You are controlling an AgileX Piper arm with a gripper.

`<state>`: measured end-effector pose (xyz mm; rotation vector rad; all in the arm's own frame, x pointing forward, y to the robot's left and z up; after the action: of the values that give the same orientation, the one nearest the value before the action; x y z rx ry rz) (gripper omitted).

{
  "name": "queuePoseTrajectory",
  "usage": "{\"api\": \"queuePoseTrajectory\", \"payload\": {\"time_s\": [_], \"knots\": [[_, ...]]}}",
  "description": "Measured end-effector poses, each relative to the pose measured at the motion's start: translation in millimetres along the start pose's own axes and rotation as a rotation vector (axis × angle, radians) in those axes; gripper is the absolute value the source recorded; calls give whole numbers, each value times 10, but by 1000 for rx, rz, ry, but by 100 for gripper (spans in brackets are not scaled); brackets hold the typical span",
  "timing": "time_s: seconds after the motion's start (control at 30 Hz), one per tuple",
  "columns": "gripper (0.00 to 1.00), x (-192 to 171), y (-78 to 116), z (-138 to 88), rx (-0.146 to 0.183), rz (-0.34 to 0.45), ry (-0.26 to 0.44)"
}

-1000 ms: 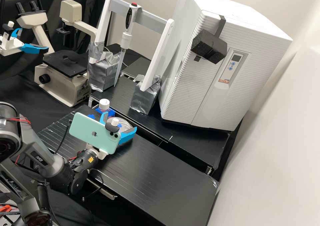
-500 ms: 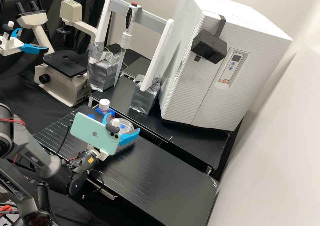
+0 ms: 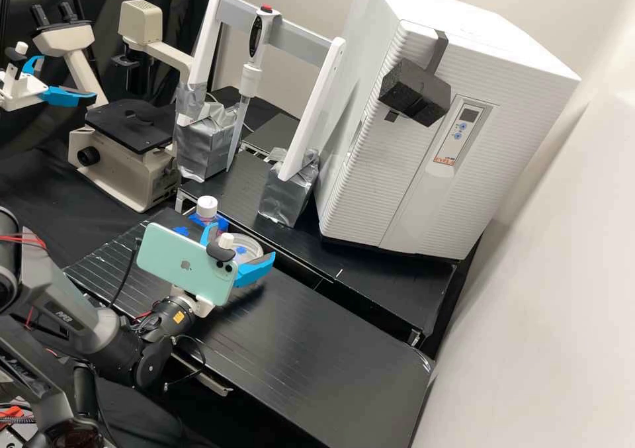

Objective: Close the lid

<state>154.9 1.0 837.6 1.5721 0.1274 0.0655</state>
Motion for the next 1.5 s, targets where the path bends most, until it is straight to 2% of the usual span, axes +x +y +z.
{"api": "queuePoseTrajectory", "payload": {"time_s": [0.27,0.57,0.9,1.27,1.5], "knots": [[0,13,-18,46,20,-15,-19],[0,-8,-30,77,5,-46,-24],[0,-37,-12,59,9,-45,-19],[0,17,-60,101,51,-60,-30],[0,37,-63,93,49,-47,-29]]}}
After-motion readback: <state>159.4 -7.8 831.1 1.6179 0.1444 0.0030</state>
